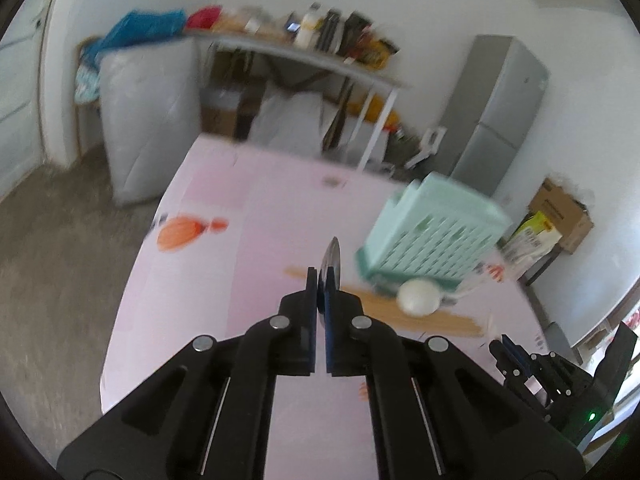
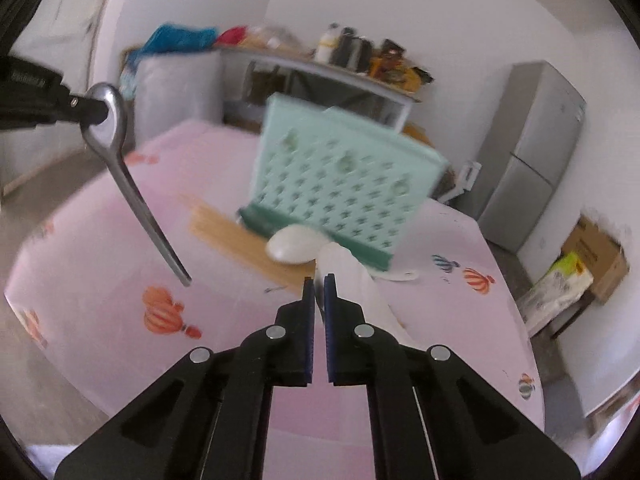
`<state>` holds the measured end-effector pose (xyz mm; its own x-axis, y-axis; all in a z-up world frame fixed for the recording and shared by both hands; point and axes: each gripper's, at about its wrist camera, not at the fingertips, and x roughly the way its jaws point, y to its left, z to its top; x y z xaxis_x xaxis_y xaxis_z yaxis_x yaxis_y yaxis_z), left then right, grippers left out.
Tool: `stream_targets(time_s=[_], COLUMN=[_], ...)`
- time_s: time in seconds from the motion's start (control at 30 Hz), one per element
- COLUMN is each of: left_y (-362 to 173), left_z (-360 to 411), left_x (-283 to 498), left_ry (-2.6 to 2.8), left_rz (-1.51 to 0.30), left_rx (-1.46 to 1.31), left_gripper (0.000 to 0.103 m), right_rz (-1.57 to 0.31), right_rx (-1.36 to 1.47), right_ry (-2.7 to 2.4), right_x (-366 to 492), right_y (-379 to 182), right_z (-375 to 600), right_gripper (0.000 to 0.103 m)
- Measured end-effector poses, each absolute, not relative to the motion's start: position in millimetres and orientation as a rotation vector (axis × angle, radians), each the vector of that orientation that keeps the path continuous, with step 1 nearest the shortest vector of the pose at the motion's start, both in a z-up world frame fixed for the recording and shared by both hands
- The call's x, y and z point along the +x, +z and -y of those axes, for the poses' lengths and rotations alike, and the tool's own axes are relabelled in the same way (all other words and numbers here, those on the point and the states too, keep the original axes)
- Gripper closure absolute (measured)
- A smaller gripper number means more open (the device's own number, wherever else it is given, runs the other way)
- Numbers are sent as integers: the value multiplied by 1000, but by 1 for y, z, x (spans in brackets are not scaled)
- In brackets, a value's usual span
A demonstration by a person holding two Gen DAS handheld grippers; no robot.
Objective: Organize utensils
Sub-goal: 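Lower the silver spoon into the green holder and open the left tool while the right tool lifts the paddle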
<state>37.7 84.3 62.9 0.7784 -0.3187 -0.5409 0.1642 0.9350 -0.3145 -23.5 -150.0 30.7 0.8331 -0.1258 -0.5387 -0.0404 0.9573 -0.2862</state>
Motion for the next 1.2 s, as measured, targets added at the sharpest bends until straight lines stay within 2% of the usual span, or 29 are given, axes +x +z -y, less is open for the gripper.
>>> stream_targets(time_s=[0.3, 0.47, 0.67, 0.83, 1.0, 1.2], left_y=[158, 185, 170, 140, 111, 99], left_z=[-57, -19, 35, 58, 55, 36], left_x=[46, 63, 92, 114, 142, 155], left_ry=[-355, -307, -180, -188, -233, -316], left_rz=[-329, -207, -175, -263, -407, -471], left_rx=[-213, -85, 159, 227, 152, -8], left_gripper=[102, 102, 102, 102, 100, 90], right_rz=[-503, -472, -456, -447, -426, -390], right_rx=[-92, -4, 35, 61, 137, 231], right_ry=[-92, -91, -92, -79, -62, -41], right_x=[-33, -35, -33, -32, -30, -25], right_y=[77, 86, 89, 90, 100, 117], right_z=[206, 229, 244, 254, 276, 304], right_gripper=[101, 101, 101, 100, 101, 101])
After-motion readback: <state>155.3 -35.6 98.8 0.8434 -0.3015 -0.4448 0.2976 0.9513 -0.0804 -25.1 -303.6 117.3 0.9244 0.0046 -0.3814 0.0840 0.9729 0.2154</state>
